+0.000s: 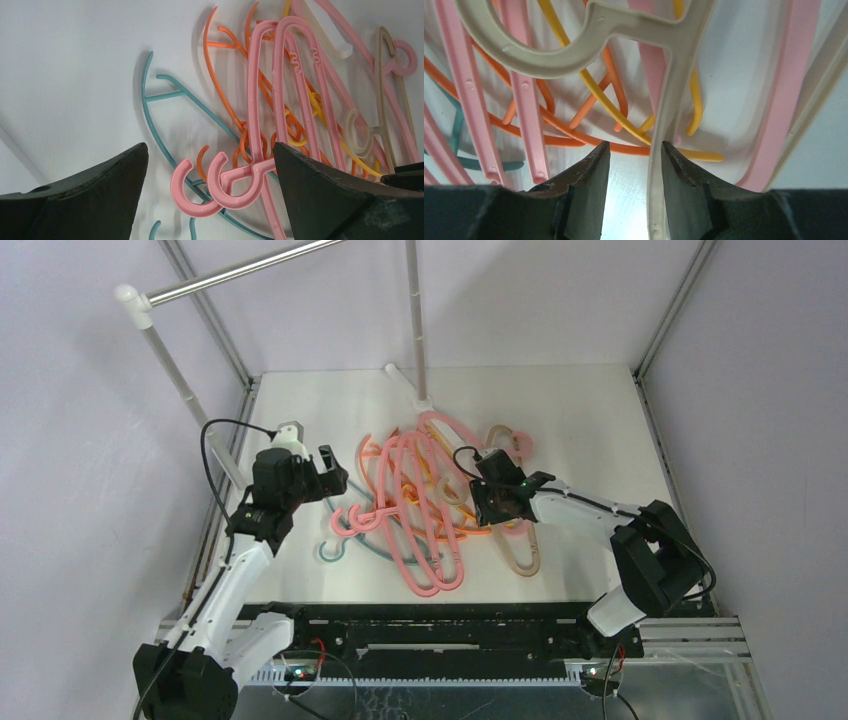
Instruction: Organize the hangers
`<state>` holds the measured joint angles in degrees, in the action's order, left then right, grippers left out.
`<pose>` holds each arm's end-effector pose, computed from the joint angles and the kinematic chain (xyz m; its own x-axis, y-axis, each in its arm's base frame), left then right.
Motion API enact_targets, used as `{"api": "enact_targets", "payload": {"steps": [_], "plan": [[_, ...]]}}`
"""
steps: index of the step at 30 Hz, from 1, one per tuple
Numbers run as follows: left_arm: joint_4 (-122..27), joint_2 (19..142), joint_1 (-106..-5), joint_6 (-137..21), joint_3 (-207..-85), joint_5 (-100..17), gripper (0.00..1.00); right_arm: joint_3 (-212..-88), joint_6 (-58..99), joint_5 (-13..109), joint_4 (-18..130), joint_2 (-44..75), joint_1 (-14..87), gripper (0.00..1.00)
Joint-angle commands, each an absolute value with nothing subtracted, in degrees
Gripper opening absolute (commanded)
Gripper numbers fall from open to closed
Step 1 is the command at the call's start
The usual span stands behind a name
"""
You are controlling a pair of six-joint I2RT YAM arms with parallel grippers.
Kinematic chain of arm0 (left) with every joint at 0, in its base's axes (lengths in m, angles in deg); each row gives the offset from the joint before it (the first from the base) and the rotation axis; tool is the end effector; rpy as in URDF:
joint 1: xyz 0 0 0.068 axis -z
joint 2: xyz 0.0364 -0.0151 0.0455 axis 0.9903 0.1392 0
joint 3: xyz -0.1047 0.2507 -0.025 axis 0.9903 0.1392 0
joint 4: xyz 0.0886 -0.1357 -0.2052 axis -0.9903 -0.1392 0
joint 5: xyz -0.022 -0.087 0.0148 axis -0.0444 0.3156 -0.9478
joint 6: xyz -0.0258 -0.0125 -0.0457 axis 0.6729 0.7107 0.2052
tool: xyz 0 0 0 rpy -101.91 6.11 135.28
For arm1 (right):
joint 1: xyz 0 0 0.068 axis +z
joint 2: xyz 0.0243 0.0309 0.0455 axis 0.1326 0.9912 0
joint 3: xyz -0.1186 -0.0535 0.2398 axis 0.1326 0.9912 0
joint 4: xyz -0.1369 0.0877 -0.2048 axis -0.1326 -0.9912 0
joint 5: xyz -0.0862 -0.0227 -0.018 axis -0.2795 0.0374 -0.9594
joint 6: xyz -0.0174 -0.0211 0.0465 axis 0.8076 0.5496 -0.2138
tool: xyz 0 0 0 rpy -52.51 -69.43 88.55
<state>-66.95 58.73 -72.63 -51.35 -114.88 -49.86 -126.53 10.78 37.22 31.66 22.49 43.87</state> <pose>0.2071 -0.0341 0.2789 -0.5111 -0.2285 -0.8286 0.0064 0.9630 -0.2695 0.2414 0.1742 0.1886 -0.8359 -0.2583 -0.4842 -0.3413 0.9357 0.0899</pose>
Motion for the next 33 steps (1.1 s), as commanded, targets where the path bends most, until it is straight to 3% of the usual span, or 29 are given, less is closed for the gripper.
{"api": "enact_targets", "payload": {"steps": [1,12,21,33], "plan": [[-66.6,57.1,-72.4,-52.2,-114.7,-51.0,1.0,-126.8,11.0,37.5,34.3,23.9,42.9,0.5],[-66.9,56.1,-72.3,-51.8,-113.2,-51.8,0.99,-125.0,12.2,34.1,34.0,23.5,42.9,0.47],[-66.3,56.6,-72.4,-51.5,-112.8,-51.7,0.99,-124.7,10.2,30.6,32.9,18.6,43.2,0.61],[-66.7,56.2,-72.3,-52.1,-112.1,-52.6,1.0,-125.8,8.0,29.5,32.4,23.5,41.3,0.61]]}}
